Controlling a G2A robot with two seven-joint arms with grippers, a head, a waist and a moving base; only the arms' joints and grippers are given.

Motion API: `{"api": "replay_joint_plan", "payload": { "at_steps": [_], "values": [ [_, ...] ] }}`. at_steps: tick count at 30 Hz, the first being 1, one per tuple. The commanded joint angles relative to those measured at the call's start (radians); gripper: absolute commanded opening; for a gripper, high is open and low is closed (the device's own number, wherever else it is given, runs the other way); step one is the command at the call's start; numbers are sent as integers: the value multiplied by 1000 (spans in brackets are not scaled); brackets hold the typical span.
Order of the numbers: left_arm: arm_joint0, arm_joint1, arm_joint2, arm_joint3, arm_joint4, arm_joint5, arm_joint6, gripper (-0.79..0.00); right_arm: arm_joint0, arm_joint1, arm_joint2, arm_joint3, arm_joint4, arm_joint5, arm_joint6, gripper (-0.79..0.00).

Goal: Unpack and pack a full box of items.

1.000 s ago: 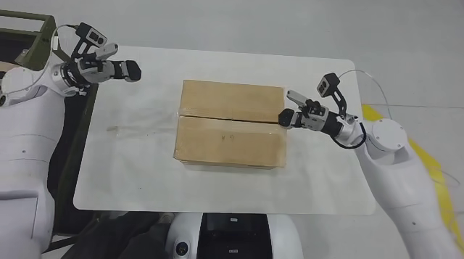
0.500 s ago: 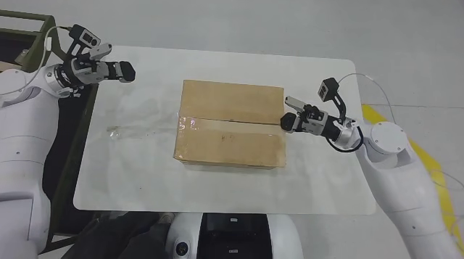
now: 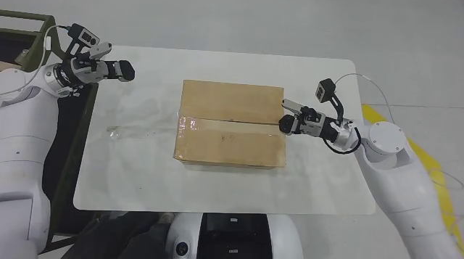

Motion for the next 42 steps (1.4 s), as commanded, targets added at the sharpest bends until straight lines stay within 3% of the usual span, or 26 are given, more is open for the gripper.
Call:
{"api": "replay_joint_plan", "payload": {
  "at_steps": [1,9,13,22,30,39,42],
  "values": [
    [0,0,0,0,0,0,0,0,0,0,0,0,0,0,0,0],
    [2,0,0,-4,2,0,10,0,0,0,0,0,0,0,0,0],
    [48,0,-10,-89,24,1,123,0,0,0,0,0,0,0,0,0],
    [273,10,-98,-335,-13,32,327,0,0,0,0,0,0,0,0,0],
    [512,14,-198,-549,103,-54,576,0,0,0,0,0,0,0,0,0],
    [693,5,-252,-680,163,-84,722,0,0,0,0,0,0,0,0,0],
    [728,4,-254,-708,191,-76,722,0,0,0,0,0,0,0,0,0]
  ]
}}
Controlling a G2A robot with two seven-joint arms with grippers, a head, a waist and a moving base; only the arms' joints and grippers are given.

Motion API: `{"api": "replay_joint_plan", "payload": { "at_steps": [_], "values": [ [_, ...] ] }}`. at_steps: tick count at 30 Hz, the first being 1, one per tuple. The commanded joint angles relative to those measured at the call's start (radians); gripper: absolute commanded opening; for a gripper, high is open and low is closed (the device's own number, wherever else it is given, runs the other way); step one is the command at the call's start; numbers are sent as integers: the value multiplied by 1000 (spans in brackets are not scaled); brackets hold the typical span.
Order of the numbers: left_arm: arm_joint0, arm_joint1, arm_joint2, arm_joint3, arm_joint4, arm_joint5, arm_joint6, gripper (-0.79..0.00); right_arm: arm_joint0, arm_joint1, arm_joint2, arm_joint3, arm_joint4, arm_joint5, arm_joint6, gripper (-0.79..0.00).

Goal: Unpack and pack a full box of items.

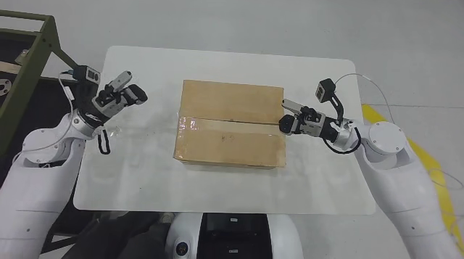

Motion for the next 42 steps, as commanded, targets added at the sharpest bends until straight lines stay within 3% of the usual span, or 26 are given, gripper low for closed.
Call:
{"api": "replay_joint_plan", "payload": {
  "at_steps": [1,17,22,26,31,37,42],
  "values": [
    [9,0,-1,-7,11,3,-5,0,0,0,0,0,0,0,0,0],
    [9,0,-1,-7,11,3,-5,0,0,0,0,0,0,0,0,0],
    [17,-9,-14,-21,-30,1,90,0,0,0,0,0,0,0,0,0],
    [79,-19,-35,-53,-56,-34,166,0,0,0,0,0,0,0,0,0],
    [210,-33,-69,-113,-67,-79,240,0,0,0,0,0,0,0,0,0],
    [352,-46,-81,-161,-43,-118,242,0,0,0,0,0,0,0,0,0],
    [395,-55,-55,-165,-20,-109,229,0,0,0,0,0,0,0,0,0]
  ]
}}
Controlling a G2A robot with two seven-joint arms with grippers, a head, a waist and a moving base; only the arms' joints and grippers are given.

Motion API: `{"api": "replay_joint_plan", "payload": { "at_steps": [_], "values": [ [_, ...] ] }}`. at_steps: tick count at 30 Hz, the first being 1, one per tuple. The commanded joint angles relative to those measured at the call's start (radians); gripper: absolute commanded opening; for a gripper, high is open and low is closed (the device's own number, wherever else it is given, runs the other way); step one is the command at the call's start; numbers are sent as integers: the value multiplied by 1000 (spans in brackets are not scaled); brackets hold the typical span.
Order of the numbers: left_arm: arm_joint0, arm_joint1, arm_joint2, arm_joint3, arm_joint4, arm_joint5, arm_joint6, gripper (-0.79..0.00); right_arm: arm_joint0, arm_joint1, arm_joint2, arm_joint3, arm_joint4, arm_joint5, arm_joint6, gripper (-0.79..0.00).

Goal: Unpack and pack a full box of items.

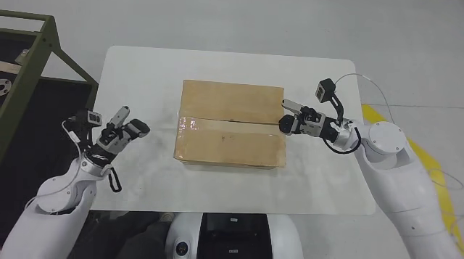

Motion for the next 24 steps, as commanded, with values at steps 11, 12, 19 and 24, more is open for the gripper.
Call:
{"api": "replay_joint_plan", "payload": {
  "at_steps": [11,12,19,24],
  "values": [
    [-91,-29,136,80,17,53,54,0,0,0,0,0,0,0,0,0],
    [-107,-33,152,88,18,53,65,0,0,0,0,0,0,0,0,0],
    [-195,-59,245,142,36,13,130,0,0,0,0,0,0,0,0,0],
    [-227,-73,272,151,30,-7,173,0,0,0,0,0,0,0,0,0]
  ]
}}
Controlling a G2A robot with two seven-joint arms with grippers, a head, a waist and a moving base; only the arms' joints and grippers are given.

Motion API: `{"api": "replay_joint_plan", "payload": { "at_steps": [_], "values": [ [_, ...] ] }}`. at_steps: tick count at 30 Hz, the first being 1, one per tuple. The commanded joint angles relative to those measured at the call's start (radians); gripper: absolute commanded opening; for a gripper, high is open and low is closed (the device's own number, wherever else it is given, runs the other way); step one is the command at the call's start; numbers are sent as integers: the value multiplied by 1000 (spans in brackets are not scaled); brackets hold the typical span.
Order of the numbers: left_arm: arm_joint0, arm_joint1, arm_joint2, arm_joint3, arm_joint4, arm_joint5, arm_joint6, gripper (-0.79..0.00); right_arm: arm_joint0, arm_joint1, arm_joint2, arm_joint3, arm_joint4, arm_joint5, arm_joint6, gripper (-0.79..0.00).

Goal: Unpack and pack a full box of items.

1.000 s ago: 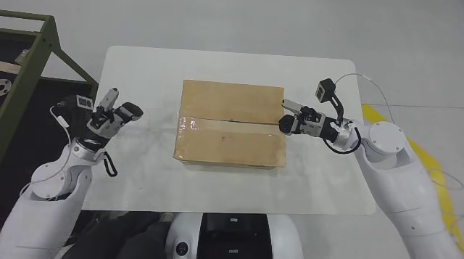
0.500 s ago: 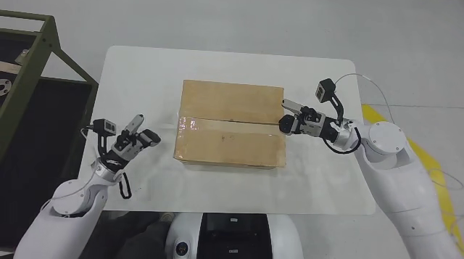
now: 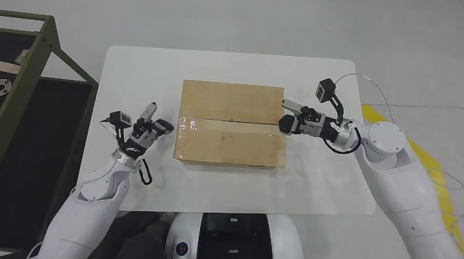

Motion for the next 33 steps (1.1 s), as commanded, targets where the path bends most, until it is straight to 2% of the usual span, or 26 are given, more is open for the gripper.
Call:
{"api": "replay_joint_plan", "payload": {
  "at_steps": [1,11,22,33],
  "values": [
    [-8,-5,6,-1,-8,-8,19,0,0,0,0,0,0,0,0,0],
    [-10,-28,5,-27,-64,-82,70,0,0,0,0,0,0,0,0,0],
    [-41,-49,18,-57,-37,-79,98,0,0,0,0,0,0,0,0,0],
    [-21,-66,5,-89,13,-175,101,0,0,0,0,0,0,0,0,0]
  ]
}}
